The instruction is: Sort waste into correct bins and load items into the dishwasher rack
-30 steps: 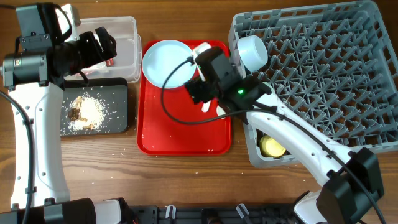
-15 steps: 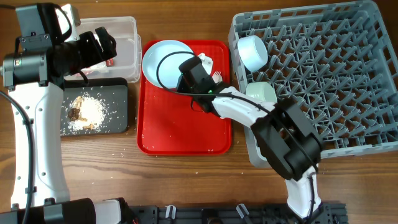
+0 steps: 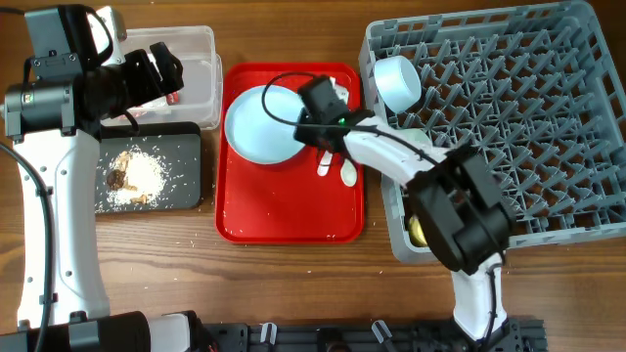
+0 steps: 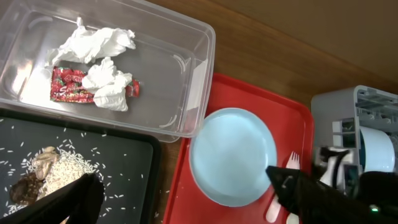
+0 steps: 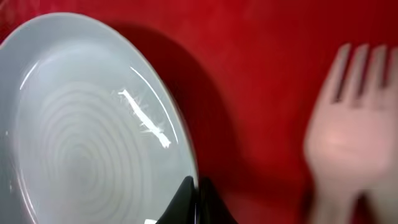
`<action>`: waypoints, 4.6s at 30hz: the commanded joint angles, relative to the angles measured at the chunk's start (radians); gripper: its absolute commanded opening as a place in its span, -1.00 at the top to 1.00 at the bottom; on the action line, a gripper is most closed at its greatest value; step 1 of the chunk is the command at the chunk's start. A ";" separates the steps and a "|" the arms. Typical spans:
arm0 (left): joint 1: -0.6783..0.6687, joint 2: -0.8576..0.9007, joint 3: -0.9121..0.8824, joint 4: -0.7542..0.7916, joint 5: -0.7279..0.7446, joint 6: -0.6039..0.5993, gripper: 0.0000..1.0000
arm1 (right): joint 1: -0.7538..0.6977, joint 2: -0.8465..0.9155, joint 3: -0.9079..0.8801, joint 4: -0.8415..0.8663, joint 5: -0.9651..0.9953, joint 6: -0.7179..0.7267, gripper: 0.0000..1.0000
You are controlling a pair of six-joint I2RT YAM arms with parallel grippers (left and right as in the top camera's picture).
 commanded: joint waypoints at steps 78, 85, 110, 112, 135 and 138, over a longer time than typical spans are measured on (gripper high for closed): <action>0.002 0.003 0.002 0.003 -0.006 0.016 -1.00 | -0.083 0.081 0.171 -0.472 -0.121 -0.170 0.49; 0.002 0.003 0.002 0.003 -0.006 0.016 -1.00 | -0.083 0.081 0.173 -0.475 -0.140 -0.183 0.91; 0.002 0.003 0.002 0.003 -0.006 0.016 -1.00 | -0.449 -0.446 -0.052 -0.653 0.343 -0.907 0.33; 0.002 0.003 0.002 0.003 -0.006 0.016 -1.00 | -0.449 -0.447 -0.051 -0.631 0.315 -0.906 0.08; 0.002 0.003 0.002 0.003 -0.006 0.016 -1.00 | -0.273 -0.529 0.130 -0.858 -0.034 -0.658 0.24; 0.002 0.003 0.002 0.003 -0.006 0.016 -1.00 | -0.233 -0.529 0.108 -0.909 0.061 -0.586 0.25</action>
